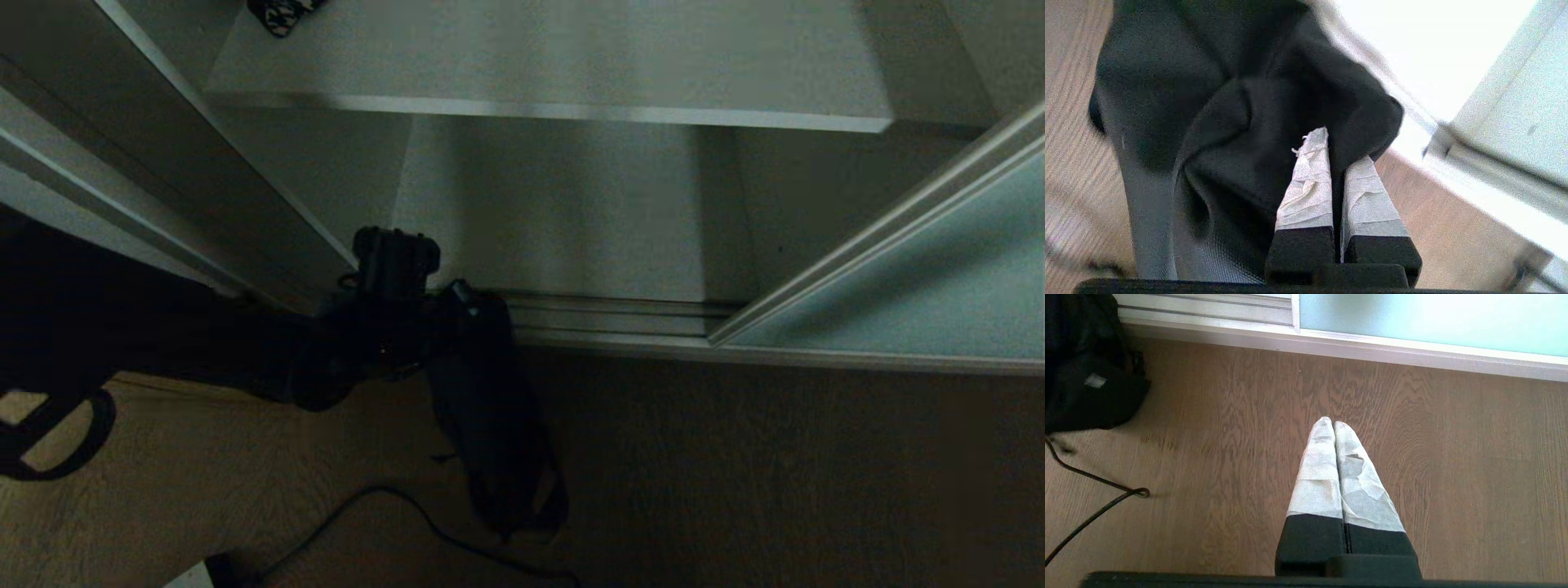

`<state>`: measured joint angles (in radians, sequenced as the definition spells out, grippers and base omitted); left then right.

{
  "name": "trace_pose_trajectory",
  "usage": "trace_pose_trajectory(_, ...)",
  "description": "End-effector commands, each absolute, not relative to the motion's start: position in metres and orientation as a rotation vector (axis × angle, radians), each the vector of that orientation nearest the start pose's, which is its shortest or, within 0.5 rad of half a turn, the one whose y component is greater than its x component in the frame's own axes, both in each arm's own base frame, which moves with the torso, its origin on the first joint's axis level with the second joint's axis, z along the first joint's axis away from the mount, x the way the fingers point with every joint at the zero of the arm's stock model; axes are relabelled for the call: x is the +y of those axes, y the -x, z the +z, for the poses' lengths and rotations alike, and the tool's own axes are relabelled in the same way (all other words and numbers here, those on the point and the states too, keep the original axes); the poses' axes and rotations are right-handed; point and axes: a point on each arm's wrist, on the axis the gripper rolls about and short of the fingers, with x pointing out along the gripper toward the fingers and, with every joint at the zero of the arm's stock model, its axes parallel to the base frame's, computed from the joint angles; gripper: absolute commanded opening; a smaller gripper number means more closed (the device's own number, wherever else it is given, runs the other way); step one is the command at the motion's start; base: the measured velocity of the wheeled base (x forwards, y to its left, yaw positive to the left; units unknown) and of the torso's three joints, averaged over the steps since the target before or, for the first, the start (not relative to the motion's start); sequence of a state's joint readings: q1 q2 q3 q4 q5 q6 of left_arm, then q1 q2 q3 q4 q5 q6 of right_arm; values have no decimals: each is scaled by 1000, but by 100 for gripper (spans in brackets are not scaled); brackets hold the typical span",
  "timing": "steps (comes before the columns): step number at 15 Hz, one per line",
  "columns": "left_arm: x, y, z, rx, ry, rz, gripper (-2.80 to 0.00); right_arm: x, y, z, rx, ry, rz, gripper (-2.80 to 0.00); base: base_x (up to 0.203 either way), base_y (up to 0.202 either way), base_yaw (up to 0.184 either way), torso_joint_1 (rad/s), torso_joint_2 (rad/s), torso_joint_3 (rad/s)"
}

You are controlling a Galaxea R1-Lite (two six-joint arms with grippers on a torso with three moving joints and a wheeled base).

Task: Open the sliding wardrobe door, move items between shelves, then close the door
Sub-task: Place the bag on the lower shelf

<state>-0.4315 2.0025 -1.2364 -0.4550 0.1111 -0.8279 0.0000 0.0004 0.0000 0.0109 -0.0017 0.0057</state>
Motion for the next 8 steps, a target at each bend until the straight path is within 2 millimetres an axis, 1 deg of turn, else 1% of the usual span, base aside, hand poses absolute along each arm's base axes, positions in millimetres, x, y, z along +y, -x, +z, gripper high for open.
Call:
trace_pose_trajectory(1, -164, -382, 176, 379, 748, -164, -280, 0, 23, 74, 11, -6, -2, -280, 0, 0, 0, 0, 0, 0)
trace_pose_trajectory(6, -163, -410, 197, 268, 772, -179, -280, 0, 23, 74, 11, -6, -2, -280, 0, 0, 0, 0, 0, 0)
trace_pose_trajectory(8, -160, -421, 207, 218, 774, -185, -280, 0, 23, 74, 11, -6, -2, -280, 0, 0, 0, 0, 0, 0)
